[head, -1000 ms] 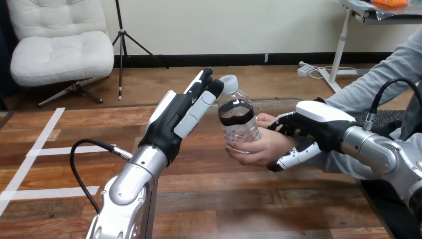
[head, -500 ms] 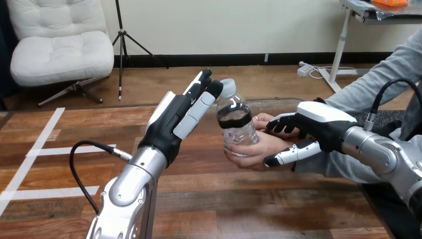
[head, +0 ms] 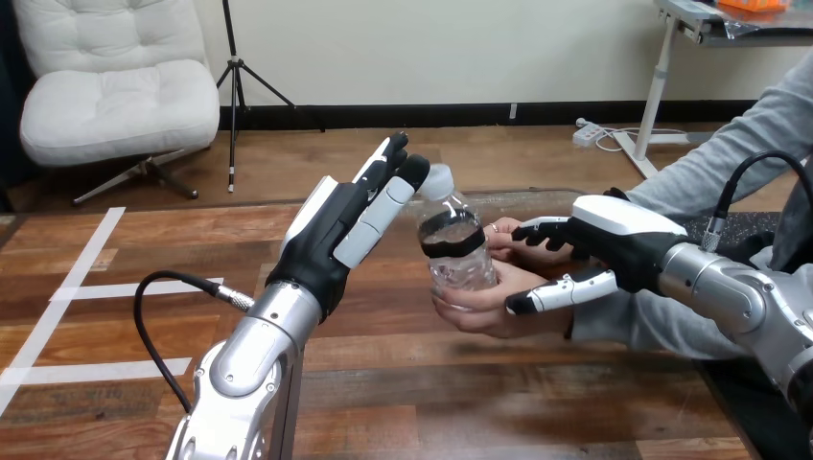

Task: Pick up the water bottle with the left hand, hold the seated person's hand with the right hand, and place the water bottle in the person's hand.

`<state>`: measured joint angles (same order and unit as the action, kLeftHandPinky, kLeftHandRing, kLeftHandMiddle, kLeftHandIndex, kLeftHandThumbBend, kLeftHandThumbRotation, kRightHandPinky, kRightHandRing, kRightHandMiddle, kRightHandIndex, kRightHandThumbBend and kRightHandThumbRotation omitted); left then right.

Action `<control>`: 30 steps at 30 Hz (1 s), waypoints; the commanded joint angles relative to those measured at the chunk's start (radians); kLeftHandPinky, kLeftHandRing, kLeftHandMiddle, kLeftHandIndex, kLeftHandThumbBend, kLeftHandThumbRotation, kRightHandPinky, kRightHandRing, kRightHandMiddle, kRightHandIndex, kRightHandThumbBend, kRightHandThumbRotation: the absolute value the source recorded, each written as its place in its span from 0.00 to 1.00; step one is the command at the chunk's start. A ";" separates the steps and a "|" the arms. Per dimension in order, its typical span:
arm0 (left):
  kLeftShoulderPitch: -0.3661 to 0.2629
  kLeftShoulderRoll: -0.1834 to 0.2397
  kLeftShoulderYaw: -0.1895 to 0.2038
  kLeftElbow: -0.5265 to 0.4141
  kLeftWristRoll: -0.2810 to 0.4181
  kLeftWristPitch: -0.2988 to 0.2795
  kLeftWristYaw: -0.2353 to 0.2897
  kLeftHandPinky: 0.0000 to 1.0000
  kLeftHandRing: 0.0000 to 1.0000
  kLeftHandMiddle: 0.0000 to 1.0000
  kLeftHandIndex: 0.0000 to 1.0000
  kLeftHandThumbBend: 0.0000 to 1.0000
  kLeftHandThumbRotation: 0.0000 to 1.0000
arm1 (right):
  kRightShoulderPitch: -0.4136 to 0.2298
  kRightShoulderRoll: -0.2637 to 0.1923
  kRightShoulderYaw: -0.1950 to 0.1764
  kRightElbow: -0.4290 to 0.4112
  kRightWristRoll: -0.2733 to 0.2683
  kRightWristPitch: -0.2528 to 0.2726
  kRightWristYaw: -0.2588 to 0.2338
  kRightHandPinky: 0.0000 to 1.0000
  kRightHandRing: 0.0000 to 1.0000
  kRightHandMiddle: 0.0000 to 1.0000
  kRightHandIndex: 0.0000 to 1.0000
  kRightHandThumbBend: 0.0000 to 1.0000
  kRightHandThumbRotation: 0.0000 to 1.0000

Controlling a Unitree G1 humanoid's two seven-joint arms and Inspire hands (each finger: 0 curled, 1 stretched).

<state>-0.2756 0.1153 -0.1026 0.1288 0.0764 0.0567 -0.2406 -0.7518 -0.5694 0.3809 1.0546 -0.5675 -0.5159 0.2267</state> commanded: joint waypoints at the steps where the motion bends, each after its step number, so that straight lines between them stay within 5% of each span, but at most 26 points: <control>1: -0.022 0.003 0.012 -0.026 -0.011 -0.016 0.008 1.00 1.00 1.00 0.99 0.99 1.00 | -0.030 -0.011 -0.026 -0.050 0.023 0.001 -0.005 0.78 0.87 0.88 0.89 1.00 0.79; 16: 0.017 0.022 0.032 -0.098 -0.032 -0.011 -0.001 1.00 1.00 1.00 0.98 1.00 1.00 | 0.024 -0.030 -0.075 -0.132 0.083 -0.004 -0.018 0.73 0.84 0.87 0.88 1.00 0.84; 30: 0.081 0.037 0.085 -0.189 -0.113 -0.008 -0.016 1.00 1.00 1.00 0.99 1.00 1.00 | 0.098 -0.040 -0.173 -0.161 0.218 -0.106 -0.028 0.68 0.80 0.85 0.88 1.00 0.92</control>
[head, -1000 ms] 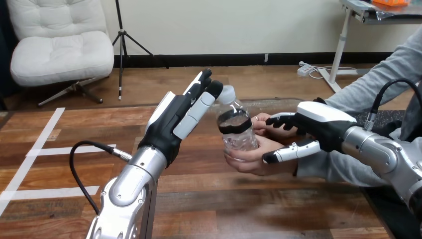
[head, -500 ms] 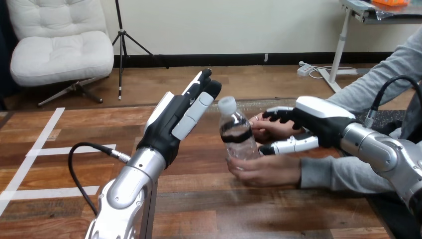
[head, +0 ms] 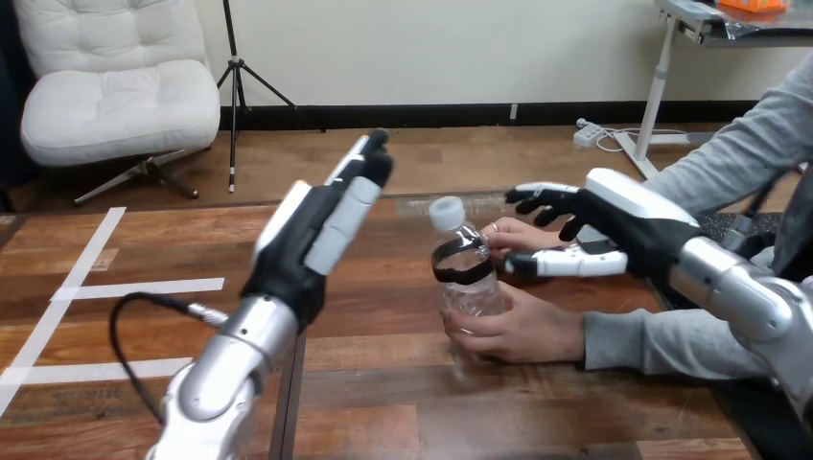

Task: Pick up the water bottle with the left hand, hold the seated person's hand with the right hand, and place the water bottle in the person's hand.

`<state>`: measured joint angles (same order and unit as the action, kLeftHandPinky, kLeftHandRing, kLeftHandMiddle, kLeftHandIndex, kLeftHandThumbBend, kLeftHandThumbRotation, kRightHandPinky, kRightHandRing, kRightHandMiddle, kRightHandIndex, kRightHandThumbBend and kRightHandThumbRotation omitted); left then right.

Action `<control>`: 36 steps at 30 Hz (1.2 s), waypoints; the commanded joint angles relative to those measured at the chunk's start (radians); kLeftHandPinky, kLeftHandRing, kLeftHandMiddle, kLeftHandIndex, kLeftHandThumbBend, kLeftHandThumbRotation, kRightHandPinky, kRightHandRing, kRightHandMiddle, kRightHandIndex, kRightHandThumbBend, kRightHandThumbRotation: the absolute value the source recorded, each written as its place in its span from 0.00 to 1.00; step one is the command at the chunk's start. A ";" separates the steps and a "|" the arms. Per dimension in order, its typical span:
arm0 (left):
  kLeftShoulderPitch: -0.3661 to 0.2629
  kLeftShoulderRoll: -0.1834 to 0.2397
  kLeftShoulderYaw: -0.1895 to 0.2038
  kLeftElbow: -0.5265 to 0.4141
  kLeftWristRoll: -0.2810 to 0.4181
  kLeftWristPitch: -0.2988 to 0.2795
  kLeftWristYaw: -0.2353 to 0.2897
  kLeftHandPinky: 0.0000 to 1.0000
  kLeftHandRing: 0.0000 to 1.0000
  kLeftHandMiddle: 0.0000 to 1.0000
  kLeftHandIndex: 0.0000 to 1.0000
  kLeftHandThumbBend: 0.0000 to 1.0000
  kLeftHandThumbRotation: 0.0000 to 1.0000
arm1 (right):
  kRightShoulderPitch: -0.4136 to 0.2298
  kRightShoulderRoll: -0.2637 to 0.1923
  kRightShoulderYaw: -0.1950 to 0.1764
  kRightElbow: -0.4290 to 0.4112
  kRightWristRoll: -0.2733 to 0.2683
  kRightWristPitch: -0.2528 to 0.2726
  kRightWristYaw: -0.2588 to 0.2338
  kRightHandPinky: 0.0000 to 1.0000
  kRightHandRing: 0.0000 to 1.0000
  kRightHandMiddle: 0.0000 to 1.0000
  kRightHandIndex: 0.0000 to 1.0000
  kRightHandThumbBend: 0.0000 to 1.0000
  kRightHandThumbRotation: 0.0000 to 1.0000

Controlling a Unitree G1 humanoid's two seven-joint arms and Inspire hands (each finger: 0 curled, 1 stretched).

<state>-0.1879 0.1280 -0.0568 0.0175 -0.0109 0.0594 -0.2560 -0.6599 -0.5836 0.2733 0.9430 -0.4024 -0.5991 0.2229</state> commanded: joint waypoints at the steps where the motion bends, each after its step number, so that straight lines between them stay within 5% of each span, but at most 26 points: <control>1: -0.004 0.025 0.041 -0.083 -0.028 -0.008 -0.001 1.00 1.00 1.00 0.99 1.00 1.00 | 0.011 -0.027 -0.069 -0.055 0.057 -0.022 -0.024 0.68 0.80 0.85 0.88 1.00 0.93; 13: 0.064 0.013 0.090 -0.149 -0.070 -0.047 0.030 1.00 0.98 0.99 0.97 1.00 1.00 | 0.132 -0.001 -0.172 -0.171 0.242 -0.088 0.017 0.75 0.84 0.87 0.90 1.00 0.99; 21: 0.119 -0.008 0.121 -0.184 -0.115 -0.114 0.046 1.00 0.95 0.97 0.95 1.00 1.00 | 0.247 0.055 -0.233 -0.302 0.412 -0.125 0.057 0.83 0.89 0.90 0.91 1.00 1.00; 25: 0.147 -0.018 0.137 -0.194 -0.147 -0.155 0.044 1.00 0.95 0.96 0.94 1.00 1.00 | 0.315 0.095 -0.246 -0.401 0.517 -0.106 0.095 0.86 0.91 0.91 0.92 1.00 1.00; 36: 0.191 -0.075 0.173 -0.139 -0.211 -0.335 0.051 0.92 0.88 0.89 0.87 0.85 1.00 | 0.441 0.182 -0.247 -0.597 0.682 -0.056 0.143 0.88 0.91 0.93 0.92 1.00 1.00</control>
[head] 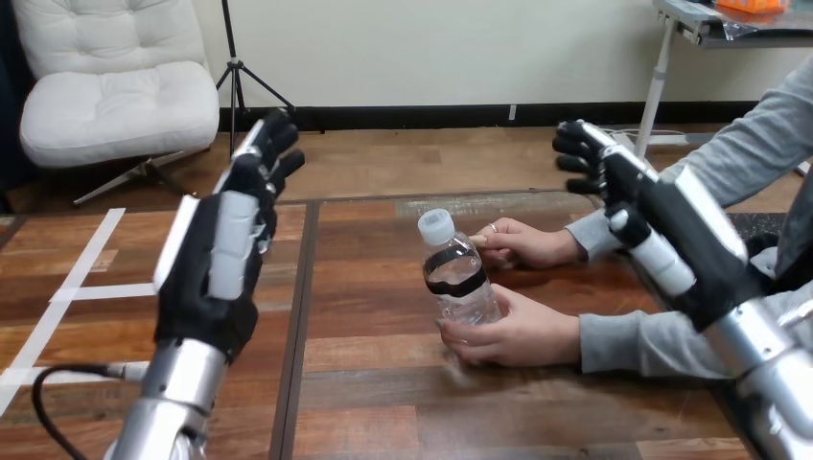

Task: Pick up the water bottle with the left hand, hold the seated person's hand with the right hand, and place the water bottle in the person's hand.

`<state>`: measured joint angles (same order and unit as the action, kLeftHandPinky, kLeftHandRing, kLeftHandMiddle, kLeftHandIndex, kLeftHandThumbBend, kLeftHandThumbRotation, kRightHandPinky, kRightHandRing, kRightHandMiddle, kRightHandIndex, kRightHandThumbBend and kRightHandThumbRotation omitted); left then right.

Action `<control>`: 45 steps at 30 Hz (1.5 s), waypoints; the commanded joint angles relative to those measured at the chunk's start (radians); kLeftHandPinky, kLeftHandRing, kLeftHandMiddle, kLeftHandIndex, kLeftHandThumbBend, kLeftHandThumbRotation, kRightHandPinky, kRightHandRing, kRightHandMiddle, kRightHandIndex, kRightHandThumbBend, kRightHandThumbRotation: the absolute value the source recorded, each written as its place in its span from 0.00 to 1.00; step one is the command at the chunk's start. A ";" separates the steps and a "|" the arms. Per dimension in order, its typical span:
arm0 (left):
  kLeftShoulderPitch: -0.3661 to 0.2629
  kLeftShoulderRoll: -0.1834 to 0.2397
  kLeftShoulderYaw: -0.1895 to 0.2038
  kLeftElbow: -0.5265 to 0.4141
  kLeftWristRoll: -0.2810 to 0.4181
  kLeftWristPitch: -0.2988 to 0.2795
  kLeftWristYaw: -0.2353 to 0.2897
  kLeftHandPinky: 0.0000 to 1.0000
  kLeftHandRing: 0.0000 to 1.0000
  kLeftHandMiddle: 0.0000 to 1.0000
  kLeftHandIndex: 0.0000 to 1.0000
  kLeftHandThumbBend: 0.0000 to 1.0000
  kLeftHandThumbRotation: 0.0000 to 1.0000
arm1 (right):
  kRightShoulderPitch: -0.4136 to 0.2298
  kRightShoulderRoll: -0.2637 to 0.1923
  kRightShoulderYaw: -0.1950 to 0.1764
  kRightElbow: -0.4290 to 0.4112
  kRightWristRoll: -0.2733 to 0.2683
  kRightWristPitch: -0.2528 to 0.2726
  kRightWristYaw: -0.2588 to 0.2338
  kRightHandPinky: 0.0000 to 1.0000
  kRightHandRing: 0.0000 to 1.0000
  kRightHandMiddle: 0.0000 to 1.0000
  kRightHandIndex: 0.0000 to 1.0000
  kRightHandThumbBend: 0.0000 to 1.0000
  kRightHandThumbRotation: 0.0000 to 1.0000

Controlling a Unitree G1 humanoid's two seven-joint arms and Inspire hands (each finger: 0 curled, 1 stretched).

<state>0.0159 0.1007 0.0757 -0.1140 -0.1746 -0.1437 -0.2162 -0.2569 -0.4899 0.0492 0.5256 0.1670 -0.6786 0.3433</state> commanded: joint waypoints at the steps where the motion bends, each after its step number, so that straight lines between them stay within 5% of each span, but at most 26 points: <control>1: -0.005 -0.052 0.041 -0.005 -0.045 -0.147 0.016 0.90 0.87 0.88 0.86 0.85 1.00 | 0.055 0.100 -0.021 -0.206 0.130 0.040 0.021 0.88 0.91 0.93 0.92 1.00 1.00; 10: 0.053 -0.077 0.036 -0.001 -0.037 -0.221 0.027 0.81 0.82 0.81 0.80 0.82 1.00 | 0.150 0.165 -0.008 -0.383 0.201 0.160 0.011 0.92 0.93 0.93 0.92 1.00 1.00; 18: 0.107 -0.094 0.015 -0.003 -0.025 -0.277 0.023 0.80 0.80 0.81 0.79 0.84 1.00 | 0.225 0.211 0.003 -0.511 0.209 0.246 -0.018 0.96 0.94 0.93 0.93 1.00 1.00; 40: 0.175 -0.093 -0.046 -0.020 -0.003 -0.311 -0.018 0.76 0.83 0.85 0.82 0.81 1.00 | 0.313 0.303 0.010 -0.620 0.231 0.320 0.022 1.00 0.99 0.98 0.98 0.95 1.00; 45: 0.174 -0.093 -0.046 -0.027 0.022 -0.313 -0.003 0.87 0.89 0.87 0.84 0.79 1.00 | 0.320 0.316 0.008 -0.631 0.230 0.329 0.027 1.00 0.99 0.98 0.97 0.96 1.00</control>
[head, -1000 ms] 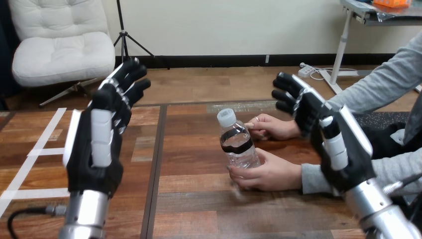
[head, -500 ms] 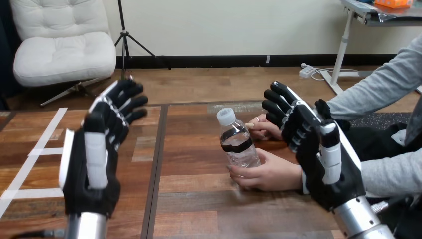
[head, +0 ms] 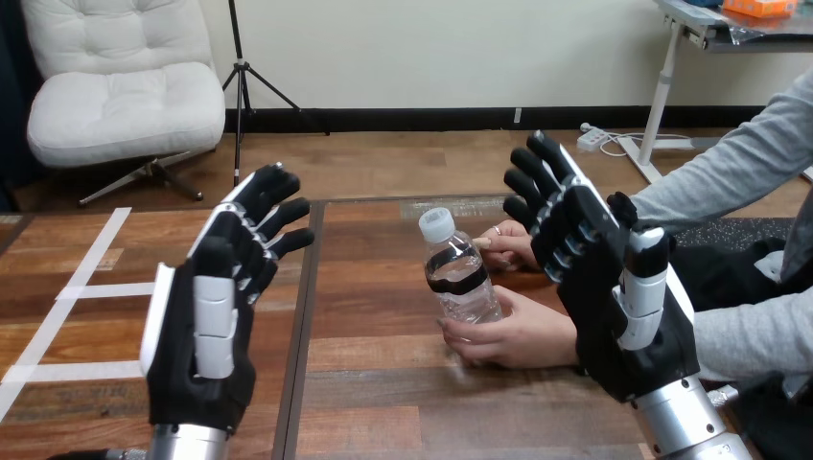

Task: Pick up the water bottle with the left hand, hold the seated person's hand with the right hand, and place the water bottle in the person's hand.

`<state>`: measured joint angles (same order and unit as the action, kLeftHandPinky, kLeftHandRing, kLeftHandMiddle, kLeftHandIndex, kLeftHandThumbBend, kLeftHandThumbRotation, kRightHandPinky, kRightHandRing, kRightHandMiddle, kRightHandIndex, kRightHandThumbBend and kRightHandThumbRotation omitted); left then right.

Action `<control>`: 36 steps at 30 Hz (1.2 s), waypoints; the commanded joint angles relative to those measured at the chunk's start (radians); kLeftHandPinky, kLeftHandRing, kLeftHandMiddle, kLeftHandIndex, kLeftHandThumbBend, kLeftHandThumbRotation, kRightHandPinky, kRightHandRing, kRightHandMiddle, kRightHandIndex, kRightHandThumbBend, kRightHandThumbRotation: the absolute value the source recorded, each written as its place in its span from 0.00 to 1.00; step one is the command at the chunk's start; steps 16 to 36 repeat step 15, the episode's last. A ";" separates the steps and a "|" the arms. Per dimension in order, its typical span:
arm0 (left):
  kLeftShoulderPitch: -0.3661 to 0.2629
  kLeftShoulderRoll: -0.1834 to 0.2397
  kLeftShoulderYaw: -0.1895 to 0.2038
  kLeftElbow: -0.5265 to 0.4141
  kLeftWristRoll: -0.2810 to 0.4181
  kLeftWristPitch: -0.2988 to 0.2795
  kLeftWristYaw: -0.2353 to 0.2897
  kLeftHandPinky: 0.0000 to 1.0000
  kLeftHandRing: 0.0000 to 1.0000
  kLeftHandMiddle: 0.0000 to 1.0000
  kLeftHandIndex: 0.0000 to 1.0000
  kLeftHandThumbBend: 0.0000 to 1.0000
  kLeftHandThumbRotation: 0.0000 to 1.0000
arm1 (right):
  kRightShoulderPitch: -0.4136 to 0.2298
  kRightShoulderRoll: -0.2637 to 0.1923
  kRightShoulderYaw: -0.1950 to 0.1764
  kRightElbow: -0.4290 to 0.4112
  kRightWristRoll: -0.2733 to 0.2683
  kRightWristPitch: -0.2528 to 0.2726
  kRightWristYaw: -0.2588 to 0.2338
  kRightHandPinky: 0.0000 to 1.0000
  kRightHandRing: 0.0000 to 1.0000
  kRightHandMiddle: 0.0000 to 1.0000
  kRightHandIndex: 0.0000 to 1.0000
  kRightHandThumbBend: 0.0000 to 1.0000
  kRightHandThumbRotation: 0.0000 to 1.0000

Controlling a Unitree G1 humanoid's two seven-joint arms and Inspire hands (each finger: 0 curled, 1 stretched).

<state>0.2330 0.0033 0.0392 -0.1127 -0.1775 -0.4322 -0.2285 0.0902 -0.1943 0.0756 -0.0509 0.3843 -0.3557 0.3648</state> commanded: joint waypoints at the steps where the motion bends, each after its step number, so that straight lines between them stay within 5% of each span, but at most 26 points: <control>1: -0.043 0.005 -0.009 -0.029 0.027 -0.024 0.011 0.88 0.90 0.87 0.84 0.79 1.00 | -0.024 0.023 -0.018 -0.058 0.011 0.011 0.005 1.00 0.99 0.98 0.97 0.96 1.00; 9: -0.038 0.014 -0.012 -0.038 0.030 -0.022 0.006 0.99 0.96 0.89 0.85 0.76 1.00 | -0.018 0.030 -0.025 -0.065 0.012 0.030 0.014 1.00 0.98 0.98 0.97 0.96 1.00; 36: -0.041 0.020 -0.013 -0.037 0.020 -0.021 -0.002 1.00 0.94 0.89 0.85 0.75 1.00 | -0.010 0.034 -0.026 -0.077 0.013 0.043 0.013 0.97 0.98 0.97 0.97 0.96 1.00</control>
